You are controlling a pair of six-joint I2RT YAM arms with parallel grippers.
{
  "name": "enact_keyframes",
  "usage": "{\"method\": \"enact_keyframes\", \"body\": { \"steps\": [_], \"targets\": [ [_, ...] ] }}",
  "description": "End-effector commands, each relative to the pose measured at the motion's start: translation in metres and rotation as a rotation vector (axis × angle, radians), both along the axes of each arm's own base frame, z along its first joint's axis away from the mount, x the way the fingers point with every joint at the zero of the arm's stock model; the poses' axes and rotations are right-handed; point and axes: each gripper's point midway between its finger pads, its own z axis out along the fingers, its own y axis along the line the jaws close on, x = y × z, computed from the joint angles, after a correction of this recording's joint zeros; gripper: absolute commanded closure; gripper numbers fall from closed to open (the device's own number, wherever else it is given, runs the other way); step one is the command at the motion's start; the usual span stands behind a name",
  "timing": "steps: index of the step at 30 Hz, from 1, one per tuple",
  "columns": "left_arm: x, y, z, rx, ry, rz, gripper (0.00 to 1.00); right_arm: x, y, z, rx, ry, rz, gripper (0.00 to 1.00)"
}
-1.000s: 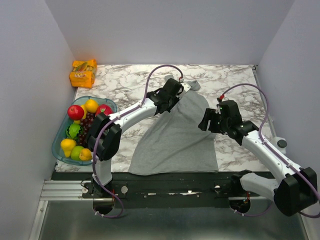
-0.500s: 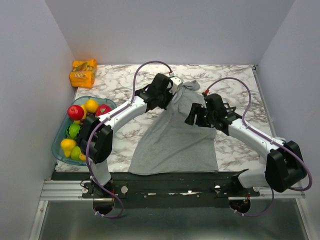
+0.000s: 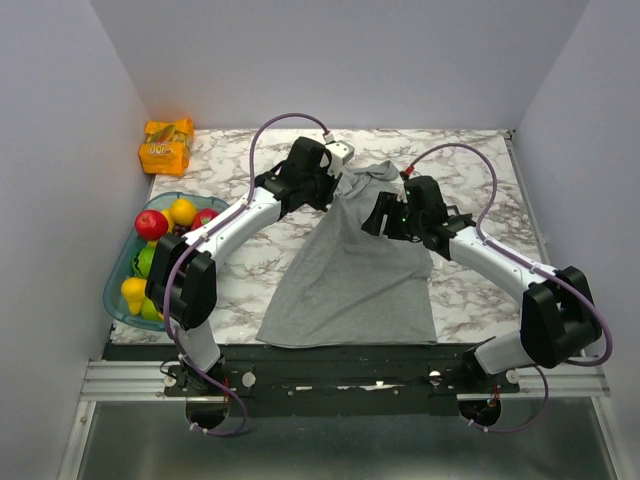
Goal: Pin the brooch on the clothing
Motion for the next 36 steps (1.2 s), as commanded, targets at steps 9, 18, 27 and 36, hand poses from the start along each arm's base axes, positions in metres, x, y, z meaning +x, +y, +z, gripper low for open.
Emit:
{"method": "enact_keyframes", "body": {
  "steps": [9, 18, 27, 36],
  "targets": [
    [-0.004, -0.006, 0.024, -0.097, 0.007, -0.030, 1.00, 0.052, 0.049, 0.021, 0.049, -0.115, 0.127, 0.27],
    [0.003, 0.003, 0.025, -0.115, 0.015, -0.001, 1.00, 0.039, 0.069, 0.010, 0.054, -0.107, 0.202, 0.28],
    [0.002, 0.002, 0.028, -0.128, 0.019, -0.009, 1.00, 0.038, 0.079, 0.012, 0.054, -0.150, 0.245, 0.28],
    [0.001, 0.002, 0.031, -0.134, 0.014, -0.012, 1.00, 0.045, 0.080, -0.001, 0.029, -0.137, 0.236, 0.37]
  ]
}}
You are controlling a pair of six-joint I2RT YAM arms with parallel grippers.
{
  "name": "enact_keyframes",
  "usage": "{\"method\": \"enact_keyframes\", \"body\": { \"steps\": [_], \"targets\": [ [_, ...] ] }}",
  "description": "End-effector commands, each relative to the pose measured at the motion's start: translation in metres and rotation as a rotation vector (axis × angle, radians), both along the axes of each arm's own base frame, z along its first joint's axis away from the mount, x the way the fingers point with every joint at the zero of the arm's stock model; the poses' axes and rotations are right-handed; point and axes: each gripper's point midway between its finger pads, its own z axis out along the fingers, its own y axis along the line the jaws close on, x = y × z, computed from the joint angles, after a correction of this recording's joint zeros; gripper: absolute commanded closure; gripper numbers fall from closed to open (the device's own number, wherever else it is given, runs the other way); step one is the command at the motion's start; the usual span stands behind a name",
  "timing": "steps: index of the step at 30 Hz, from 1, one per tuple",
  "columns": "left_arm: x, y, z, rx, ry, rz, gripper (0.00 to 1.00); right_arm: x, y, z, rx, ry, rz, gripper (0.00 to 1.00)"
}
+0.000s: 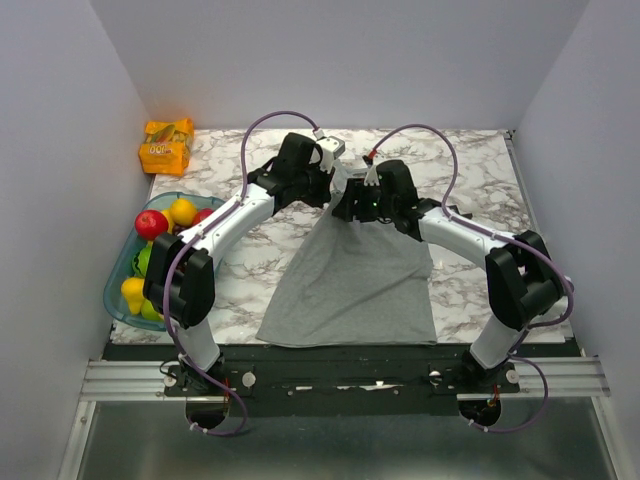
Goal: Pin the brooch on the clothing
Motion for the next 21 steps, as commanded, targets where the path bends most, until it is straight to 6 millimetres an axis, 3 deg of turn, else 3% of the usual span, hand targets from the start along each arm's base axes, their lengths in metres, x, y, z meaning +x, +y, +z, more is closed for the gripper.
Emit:
{"method": "enact_keyframes", "body": {
  "steps": [1, 5, 13, 21],
  "targets": [
    [-0.002, -0.005, 0.029, -0.058, -0.046, -0.022, 1.00, 0.006, 0.004, -0.010, -0.015, -0.012, 0.010, 0.38],
    [-0.003, -0.006, 0.029, -0.062, -0.043, -0.026, 1.00, 0.004, 0.006, -0.013, -0.008, -0.016, 0.021, 0.51],
    [-0.002, -0.005, 0.030, -0.068, -0.044, -0.023, 1.00, 0.004, 0.011, -0.009, 0.017, -0.039, 0.049, 0.69],
    [-0.001, -0.002, 0.038, -0.091, -0.054, -0.015, 1.00, 0.000, 0.011, -0.025, 0.010, 0.008, 0.052, 0.85]
  ]
}}
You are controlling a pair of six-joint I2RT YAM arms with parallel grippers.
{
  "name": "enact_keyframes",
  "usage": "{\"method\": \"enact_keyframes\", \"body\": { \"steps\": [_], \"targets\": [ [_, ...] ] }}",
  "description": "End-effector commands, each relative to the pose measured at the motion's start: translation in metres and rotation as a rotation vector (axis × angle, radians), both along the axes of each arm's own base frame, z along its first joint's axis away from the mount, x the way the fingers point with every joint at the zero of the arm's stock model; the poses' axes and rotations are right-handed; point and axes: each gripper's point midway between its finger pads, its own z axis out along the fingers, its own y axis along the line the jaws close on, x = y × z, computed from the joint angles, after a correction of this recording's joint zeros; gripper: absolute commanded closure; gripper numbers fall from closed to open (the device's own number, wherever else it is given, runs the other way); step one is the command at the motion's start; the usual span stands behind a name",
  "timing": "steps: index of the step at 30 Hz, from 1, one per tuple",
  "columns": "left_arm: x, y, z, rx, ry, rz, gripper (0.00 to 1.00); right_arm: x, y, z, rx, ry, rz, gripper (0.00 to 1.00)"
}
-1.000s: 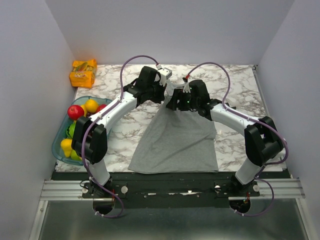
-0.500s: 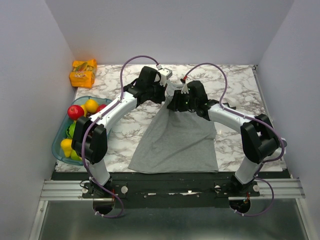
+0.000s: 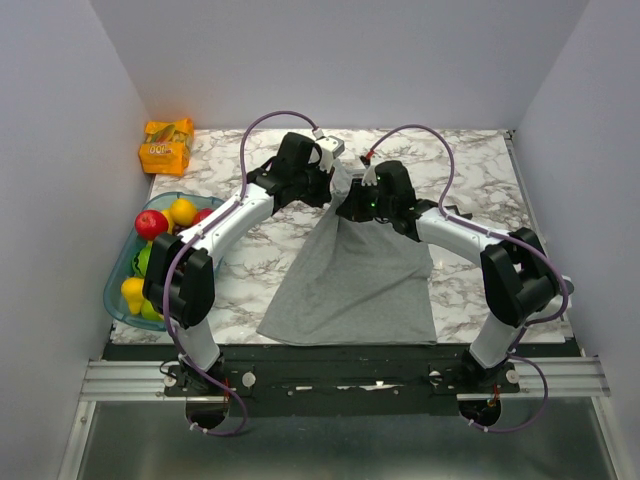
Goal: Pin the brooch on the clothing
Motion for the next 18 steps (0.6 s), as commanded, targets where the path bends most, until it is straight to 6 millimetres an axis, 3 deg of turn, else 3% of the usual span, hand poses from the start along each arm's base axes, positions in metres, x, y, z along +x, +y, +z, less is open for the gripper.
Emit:
{"method": "enact_keyframes", "body": {
  "steps": [1, 7, 18],
  "targets": [
    [-0.001, -0.003, 0.037, -0.079, -0.062, -0.014, 1.00, -0.004, 0.004, -0.020, -0.008, 0.033, 0.019, 0.86],
    [0.000, -0.001, 0.039, -0.096, -0.062, -0.013, 1.00, -0.004, 0.003, -0.026, -0.018, 0.048, 0.015, 0.90],
    [-0.005, -0.008, 0.037, -0.120, -0.034, -0.044, 1.00, 0.003, 0.001, -0.018, -0.037, 0.033, -0.001, 0.91]
  ]
}}
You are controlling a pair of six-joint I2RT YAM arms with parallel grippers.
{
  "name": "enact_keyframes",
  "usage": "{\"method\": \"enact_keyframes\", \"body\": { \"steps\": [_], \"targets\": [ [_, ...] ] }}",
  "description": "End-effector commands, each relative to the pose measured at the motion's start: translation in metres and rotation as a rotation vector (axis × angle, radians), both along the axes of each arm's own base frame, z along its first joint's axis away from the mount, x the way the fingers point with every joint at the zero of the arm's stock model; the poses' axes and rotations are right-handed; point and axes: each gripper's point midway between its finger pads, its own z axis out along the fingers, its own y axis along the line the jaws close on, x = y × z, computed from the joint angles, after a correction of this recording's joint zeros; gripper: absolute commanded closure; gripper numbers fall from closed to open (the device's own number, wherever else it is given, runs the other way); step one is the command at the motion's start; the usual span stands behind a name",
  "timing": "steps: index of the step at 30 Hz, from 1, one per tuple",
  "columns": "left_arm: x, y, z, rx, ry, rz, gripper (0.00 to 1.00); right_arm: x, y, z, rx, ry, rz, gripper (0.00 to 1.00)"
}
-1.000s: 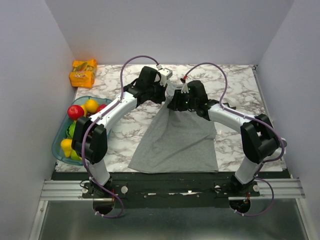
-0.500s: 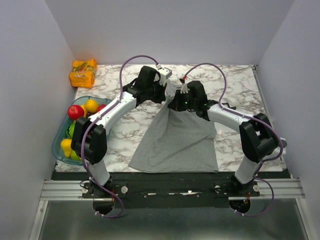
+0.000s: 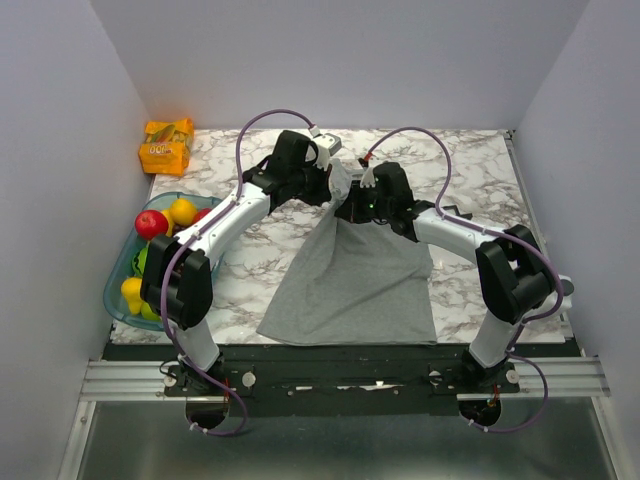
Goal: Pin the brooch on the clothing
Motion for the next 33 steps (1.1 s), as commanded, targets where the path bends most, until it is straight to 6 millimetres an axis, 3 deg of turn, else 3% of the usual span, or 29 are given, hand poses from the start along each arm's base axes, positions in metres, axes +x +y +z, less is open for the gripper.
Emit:
{"method": "enact_keyframes", "body": {
  "steps": [1, 33],
  "targets": [
    [-0.002, -0.008, 0.031, -0.081, -0.052, -0.037, 1.00, 0.003, -0.002, -0.009, -0.040, 0.018, -0.009, 0.91],
    [-0.026, -0.033, 0.037, -0.156, -0.024, -0.187, 1.00, 0.014, -0.010, -0.027, -0.025, 0.115, -0.057, 0.94]
  ]
}}
